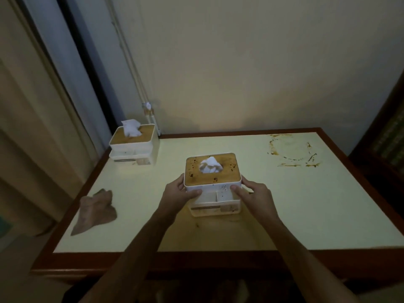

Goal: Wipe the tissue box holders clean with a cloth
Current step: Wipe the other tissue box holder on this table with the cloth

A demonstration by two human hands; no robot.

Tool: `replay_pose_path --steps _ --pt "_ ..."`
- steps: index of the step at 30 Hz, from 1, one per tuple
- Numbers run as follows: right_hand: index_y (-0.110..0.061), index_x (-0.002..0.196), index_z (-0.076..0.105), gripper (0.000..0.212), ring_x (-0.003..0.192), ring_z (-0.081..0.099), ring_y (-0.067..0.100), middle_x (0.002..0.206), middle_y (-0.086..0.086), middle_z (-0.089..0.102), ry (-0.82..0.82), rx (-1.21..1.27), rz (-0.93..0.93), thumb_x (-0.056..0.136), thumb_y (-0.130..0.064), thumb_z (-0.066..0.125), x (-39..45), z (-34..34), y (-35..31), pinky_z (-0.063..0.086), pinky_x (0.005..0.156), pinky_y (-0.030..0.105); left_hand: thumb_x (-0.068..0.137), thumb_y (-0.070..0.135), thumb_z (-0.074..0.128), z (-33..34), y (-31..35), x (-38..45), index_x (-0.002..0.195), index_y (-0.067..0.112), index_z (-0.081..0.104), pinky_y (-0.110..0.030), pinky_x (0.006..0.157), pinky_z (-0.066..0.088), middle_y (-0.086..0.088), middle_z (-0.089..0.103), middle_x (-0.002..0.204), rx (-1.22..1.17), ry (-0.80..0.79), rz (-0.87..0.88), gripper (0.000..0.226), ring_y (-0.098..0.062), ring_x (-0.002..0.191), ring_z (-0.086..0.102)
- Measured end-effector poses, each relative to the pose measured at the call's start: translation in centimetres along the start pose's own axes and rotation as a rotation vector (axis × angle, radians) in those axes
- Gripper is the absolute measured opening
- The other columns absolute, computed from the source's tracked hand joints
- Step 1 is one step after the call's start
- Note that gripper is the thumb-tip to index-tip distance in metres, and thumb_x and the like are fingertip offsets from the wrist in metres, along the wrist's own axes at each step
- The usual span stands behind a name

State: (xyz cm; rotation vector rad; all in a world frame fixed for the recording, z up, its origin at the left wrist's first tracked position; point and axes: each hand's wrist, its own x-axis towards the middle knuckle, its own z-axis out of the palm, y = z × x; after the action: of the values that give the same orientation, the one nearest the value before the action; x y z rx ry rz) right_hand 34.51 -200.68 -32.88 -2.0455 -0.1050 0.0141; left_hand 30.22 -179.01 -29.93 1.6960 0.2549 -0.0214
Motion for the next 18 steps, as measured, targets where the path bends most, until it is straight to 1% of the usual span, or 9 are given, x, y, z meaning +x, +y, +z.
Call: replay_pose_path --steps 3,4,7,9,11,13,14,15,18 --pt "-0.019 0.130 0.058 0.045 0.108 0.059 0.009 0.126 -0.003 0.061 -0.013 -0.038 -0.007 0.089 -0.034 0.064 -0.6 -0.1 -0.2 0.049 0.074 0.014 0.078 0.005 0.073 -0.3 -0.5 0.1 0.128 0.020 0.056 -0.014 0.064 0.053 0.008 0.068 0.106 -0.004 -0.023 -0.004 0.055 0.002 0.086 0.065" --pt "-0.021 0.129 0.059 0.043 0.106 0.060 0.007 0.123 -0.005 0.064 -0.021 -0.048 -0.006 0.089 -0.035 0.063 -0.7 -0.1 -0.3 0.046 0.070 0.011 0.079 0.003 0.072 -0.3 -0.5 0.1 0.128 0.022 0.055 -0.014 0.065 0.052 0.007 0.068 0.107 0.001 -0.026 -0.007 0.056 0.001 0.089 0.064" --pt "-0.029 0.127 0.060 0.039 0.105 0.062 0.007 0.116 -0.007 0.068 -0.027 -0.052 0.006 0.089 -0.038 0.061 -1.0 -0.1 -0.2 0.048 0.074 0.016 0.079 -0.001 0.071 -0.6 -0.7 0.3 0.128 0.026 0.054 -0.012 0.066 0.051 0.005 0.067 0.112 -0.018 -0.062 -0.018 0.059 -0.003 0.097 0.062" --pt "-0.033 0.129 0.058 0.039 0.111 0.059 0.009 0.121 -0.008 0.066 -0.055 -0.050 0.017 0.090 -0.037 0.061 -1.0 -0.2 -0.4 0.048 0.082 0.023 0.080 0.004 0.072 -0.8 -0.7 0.2 0.126 0.028 0.053 -0.011 0.068 0.051 0.008 0.065 0.115 -0.045 -0.113 -0.036 0.055 -0.004 0.101 0.061" --pt "-0.028 0.135 0.052 0.046 0.122 0.053 0.016 0.132 -0.003 0.058 -0.078 -0.098 0.039 0.091 -0.035 0.060 -1.1 -0.2 -0.7 0.044 0.091 0.029 0.084 0.013 0.070 -1.0 -0.8 -0.3 0.126 0.029 0.047 -0.011 0.075 0.049 0.012 0.060 0.124 -0.042 -0.136 -0.049 0.051 -0.002 0.108 0.058" --pt "-0.017 0.142 0.044 0.054 0.132 0.042 0.021 0.144 0.004 0.046 -0.015 -0.181 0.053 0.092 -0.029 0.059 -1.3 -0.1 -1.3 0.037 0.102 0.032 0.087 0.028 0.067 -2.0 -0.7 -0.7 0.142 0.019 0.036 -0.019 0.093 0.040 0.009 0.044 0.144 -0.032 -0.050 -0.074 0.064 -0.011 0.126 0.048" --pt "-0.012 0.143 0.041 0.055 0.135 0.038 0.022 0.147 0.007 0.042 0.040 -0.221 0.034 0.092 -0.026 0.058 -1.4 0.1 -1.8 0.034 0.107 0.034 0.088 0.034 0.064 -2.9 -0.8 -0.8 0.148 0.016 0.029 -0.025 0.096 0.036 0.003 0.037 0.150 -0.021 0.044 -0.086 0.071 -0.017 0.132 0.042" --pt "-0.012 0.142 0.041 0.053 0.136 0.035 0.022 0.148 0.007 0.040 0.086 -0.265 -0.010 0.093 -0.024 0.056 -1.5 0.5 -2.3 0.031 0.109 0.035 0.090 0.037 0.061 -4.1 -1.3 -0.8 0.148 0.016 0.028 -0.029 0.097 0.036 -0.001 0.037 0.150 0.002 0.144 -0.088 0.071 -0.020 0.133 0.041" --pt "-0.017 0.137 0.049 0.043 0.134 0.032 0.022 0.145 0.006 0.041 0.098 -0.368 -0.206 0.094 -0.021 0.053 -1.3 2.2 -4.4 0.031 0.109 0.038 0.091 0.030 0.061 -8.4 -2.9 -1.4 0.136 0.014 0.047 -0.038 0.097 0.044 -0.008 0.053 0.135 0.166 0.433 -0.077 0.050 -0.025 0.119 0.053"
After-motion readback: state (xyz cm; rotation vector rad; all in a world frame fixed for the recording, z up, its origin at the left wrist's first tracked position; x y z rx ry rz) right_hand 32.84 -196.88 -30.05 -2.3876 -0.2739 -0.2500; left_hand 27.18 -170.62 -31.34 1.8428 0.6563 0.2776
